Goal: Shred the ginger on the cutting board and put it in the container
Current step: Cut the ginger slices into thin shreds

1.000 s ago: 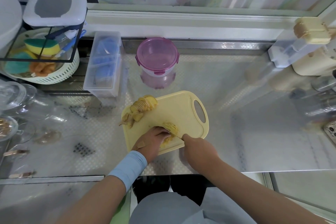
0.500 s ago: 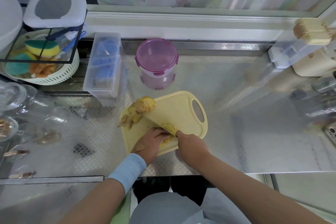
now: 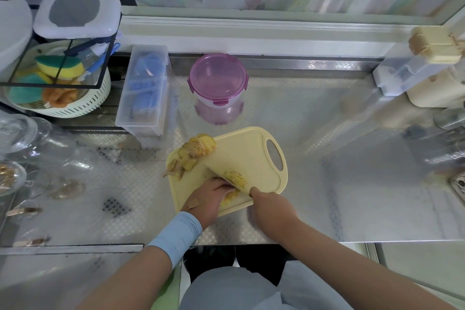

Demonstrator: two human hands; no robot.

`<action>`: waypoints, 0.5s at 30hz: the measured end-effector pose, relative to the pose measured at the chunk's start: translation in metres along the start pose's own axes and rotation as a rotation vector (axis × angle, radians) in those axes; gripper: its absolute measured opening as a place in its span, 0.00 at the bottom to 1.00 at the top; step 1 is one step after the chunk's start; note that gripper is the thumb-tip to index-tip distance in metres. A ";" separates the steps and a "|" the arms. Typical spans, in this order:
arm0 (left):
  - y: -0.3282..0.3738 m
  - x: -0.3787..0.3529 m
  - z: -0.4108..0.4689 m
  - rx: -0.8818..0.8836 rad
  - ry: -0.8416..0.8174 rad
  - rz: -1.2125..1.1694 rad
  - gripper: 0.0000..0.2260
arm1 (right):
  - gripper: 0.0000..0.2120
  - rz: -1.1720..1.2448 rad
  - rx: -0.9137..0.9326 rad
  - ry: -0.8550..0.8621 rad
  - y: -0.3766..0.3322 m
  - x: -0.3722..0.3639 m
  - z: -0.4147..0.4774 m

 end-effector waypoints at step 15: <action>0.002 0.002 -0.001 -0.017 0.076 -0.002 0.18 | 0.05 0.006 0.014 0.005 0.014 0.001 -0.015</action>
Point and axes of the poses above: each hand's wrist, its own z-axis towards the middle knuckle, its own x-axis out of the back of the hand, y = z × x, the point moved 2 cm from there along z, towards the middle knuckle, and after that the axes turned 12 degrees about -y, right-handed, at the moved point
